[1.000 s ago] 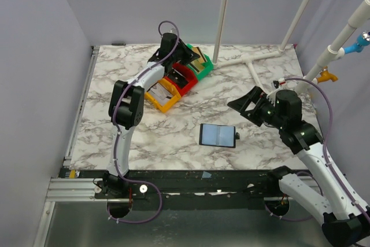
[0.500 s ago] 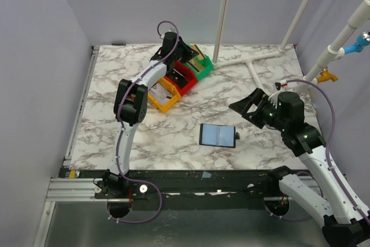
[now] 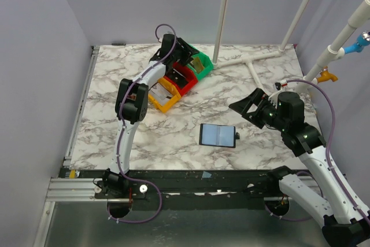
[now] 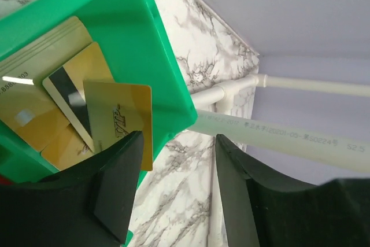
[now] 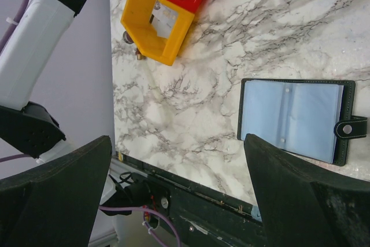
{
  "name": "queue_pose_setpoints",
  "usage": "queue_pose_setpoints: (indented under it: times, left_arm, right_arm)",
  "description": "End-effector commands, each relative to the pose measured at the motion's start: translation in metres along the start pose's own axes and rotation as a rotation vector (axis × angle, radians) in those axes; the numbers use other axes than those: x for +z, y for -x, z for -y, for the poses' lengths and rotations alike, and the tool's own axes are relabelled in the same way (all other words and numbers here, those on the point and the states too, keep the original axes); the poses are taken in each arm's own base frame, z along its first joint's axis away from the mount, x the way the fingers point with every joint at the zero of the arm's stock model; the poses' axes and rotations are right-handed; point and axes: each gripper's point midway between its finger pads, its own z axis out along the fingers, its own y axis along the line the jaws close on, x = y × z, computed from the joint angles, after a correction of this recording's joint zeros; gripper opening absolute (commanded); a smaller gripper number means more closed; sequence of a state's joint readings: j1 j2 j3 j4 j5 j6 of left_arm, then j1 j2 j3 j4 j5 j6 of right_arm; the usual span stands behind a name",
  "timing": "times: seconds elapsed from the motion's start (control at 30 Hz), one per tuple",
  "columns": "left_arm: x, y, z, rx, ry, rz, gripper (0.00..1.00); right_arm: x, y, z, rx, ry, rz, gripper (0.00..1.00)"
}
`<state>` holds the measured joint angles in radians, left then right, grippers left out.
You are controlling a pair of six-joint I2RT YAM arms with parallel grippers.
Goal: Take the credit cards out of the card holder
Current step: Place the credit card in the storage box, then close the card holder at the center of the board.
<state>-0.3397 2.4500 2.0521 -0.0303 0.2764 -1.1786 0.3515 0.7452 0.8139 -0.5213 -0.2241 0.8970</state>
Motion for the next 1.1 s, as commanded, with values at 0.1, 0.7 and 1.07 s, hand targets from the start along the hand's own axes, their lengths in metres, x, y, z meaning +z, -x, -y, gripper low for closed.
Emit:
queue_pose_setpoints:
  times: [0.1,0.7,1.07]
  left_arm:
    - [-0.016,0.017,0.037,0.037,-0.085,0.016,0.63]
    - [-0.109,0.011,0.111,0.175,-0.234,0.013,0.64]
    - [-0.187,-0.060,0.051,0.228,-0.133,-0.086,0.65]
  right_arm:
    - [0.003,-0.003,0.003,0.005,-0.006,-0.007,1.00]
    - [0.023,-0.011,0.035,-0.023,-0.114,-0.041,1.00]
    - [0.051,-0.034,0.063,-0.023,-0.150,-0.122,1.00]
